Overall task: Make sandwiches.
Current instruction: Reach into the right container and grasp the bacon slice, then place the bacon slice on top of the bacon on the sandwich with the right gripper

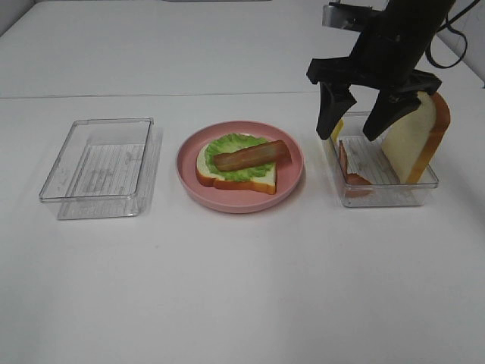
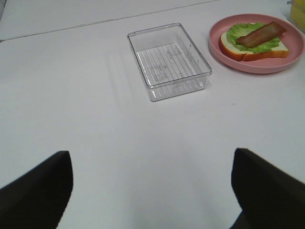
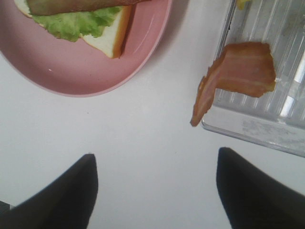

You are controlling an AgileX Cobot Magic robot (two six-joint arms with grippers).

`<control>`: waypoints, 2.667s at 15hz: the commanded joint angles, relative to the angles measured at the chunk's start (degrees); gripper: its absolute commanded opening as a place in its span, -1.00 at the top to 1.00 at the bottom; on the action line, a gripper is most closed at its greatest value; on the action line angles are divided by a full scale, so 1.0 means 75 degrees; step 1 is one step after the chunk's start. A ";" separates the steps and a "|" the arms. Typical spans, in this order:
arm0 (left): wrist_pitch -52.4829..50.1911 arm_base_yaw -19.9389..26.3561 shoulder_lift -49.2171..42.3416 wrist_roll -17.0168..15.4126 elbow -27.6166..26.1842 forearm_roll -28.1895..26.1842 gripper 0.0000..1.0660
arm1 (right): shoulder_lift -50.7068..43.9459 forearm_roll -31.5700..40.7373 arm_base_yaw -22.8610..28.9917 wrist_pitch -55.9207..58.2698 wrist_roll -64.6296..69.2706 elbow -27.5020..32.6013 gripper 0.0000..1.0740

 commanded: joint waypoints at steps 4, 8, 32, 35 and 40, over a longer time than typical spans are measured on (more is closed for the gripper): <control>-0.0076 0.0000 0.0015 -0.0023 0.0008 0.0015 -0.60 | 0.0688 -0.0092 0.0015 -0.0397 0.0130 -0.0229 -0.14; -0.0076 0.0000 0.0015 -0.0023 0.0008 0.0015 -0.60 | 0.1054 -0.0504 0.0008 -0.0871 0.0313 -0.0222 0.00; -0.0076 0.0000 0.0015 -0.0023 0.0008 0.0015 -0.60 | 0.0344 0.3323 0.0069 0.0710 -0.0932 -0.1169 1.00; -0.0076 0.0000 0.0015 -0.0023 0.0008 0.0015 -0.60 | 0.0619 0.3904 0.0313 -0.0306 -0.1039 -0.1169 1.00; -0.0076 0.0000 0.0015 -0.0008 0.0008 0.0015 -0.60 | 0.1497 0.6333 0.0458 -0.1536 -0.2223 -0.1176 1.00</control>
